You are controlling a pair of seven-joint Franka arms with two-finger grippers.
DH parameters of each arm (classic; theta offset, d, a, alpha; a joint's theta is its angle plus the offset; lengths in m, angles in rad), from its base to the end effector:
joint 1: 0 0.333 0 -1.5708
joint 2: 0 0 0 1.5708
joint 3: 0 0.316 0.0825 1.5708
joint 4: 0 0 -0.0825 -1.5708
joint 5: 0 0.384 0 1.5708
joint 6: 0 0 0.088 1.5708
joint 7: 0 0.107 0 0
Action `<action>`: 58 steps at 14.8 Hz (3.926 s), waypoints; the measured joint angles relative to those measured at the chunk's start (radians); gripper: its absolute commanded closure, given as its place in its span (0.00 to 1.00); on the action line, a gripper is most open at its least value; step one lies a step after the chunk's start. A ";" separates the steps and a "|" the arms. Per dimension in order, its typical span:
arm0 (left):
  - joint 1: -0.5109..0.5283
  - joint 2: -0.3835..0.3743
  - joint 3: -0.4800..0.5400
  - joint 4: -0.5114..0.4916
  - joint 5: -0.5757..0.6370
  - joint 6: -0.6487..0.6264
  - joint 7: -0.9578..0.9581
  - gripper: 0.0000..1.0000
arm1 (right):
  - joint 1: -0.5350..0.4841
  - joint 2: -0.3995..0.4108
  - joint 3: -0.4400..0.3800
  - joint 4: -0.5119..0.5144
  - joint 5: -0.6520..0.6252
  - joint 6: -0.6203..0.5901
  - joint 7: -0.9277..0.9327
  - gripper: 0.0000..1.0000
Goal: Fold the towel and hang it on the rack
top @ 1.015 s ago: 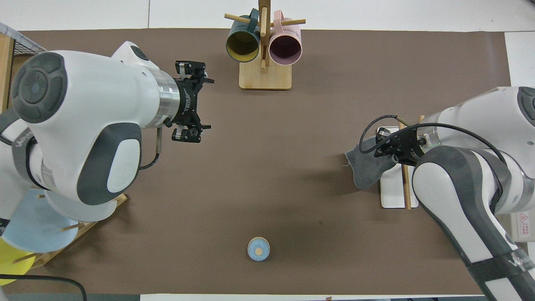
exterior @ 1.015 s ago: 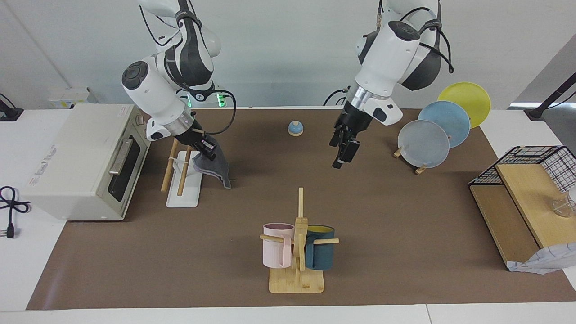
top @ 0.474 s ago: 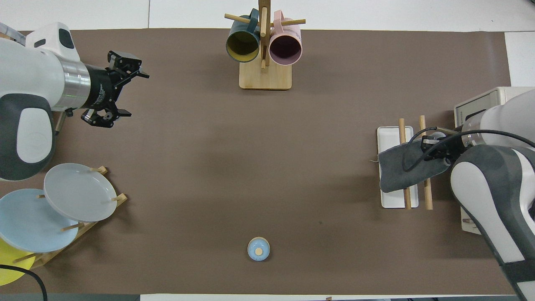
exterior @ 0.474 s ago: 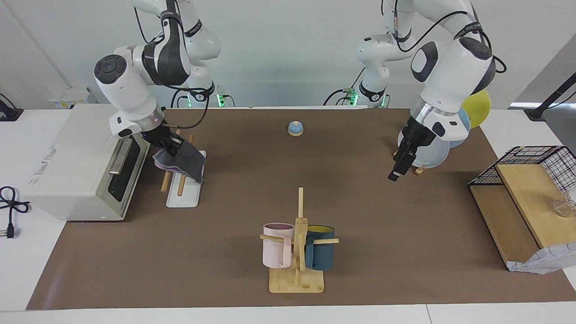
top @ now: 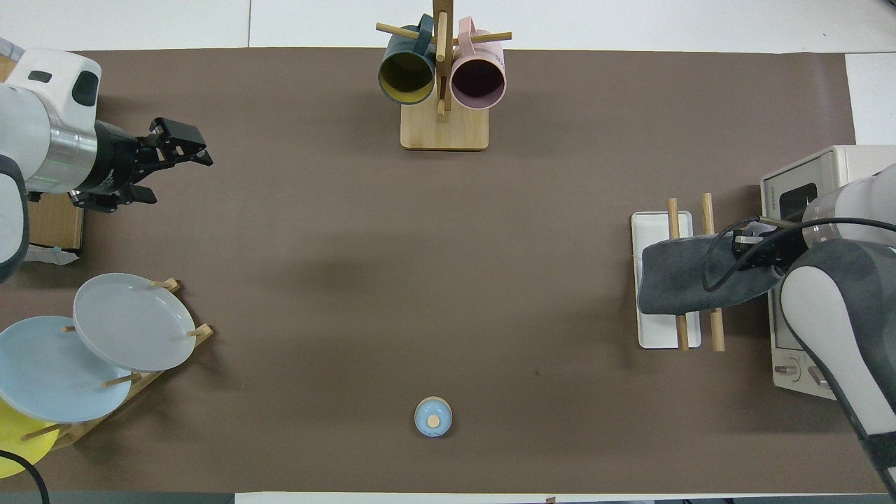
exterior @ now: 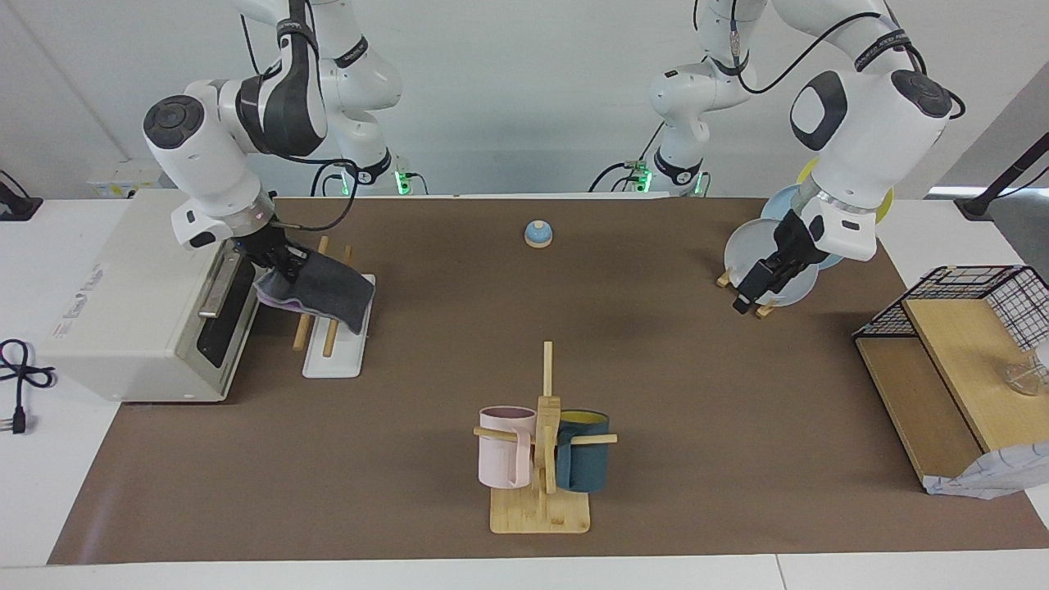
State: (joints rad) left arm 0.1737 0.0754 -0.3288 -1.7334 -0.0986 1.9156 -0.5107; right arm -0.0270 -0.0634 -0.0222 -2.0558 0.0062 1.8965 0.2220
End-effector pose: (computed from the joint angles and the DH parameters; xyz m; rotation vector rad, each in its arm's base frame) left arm 0.5895 -0.0937 0.5374 2.9361 0.5739 0.0983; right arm 0.5232 -0.0255 0.4568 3.1076 -0.4274 -0.1510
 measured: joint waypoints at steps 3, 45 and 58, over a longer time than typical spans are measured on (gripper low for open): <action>-0.002 -0.015 0.008 0.024 0.051 -0.090 0.175 0.00 | -0.013 0.000 0.000 -0.001 -0.009 -0.001 -0.034 1.00; -0.173 -0.127 0.192 0.057 0.054 -0.339 0.395 0.00 | -0.024 0.001 0.041 0.293 -0.033 -0.350 -0.213 0.00; -0.173 -0.127 0.192 0.057 0.054 -0.339 0.395 0.00 | -0.008 0.110 0.029 0.478 -0.033 -0.481 -0.213 0.00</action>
State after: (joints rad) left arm 0.0008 -0.0520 -0.1365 -1.6766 -0.0445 1.5765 -0.1156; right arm -0.0347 0.0467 0.0063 -1.5776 -0.0272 1.4158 0.0089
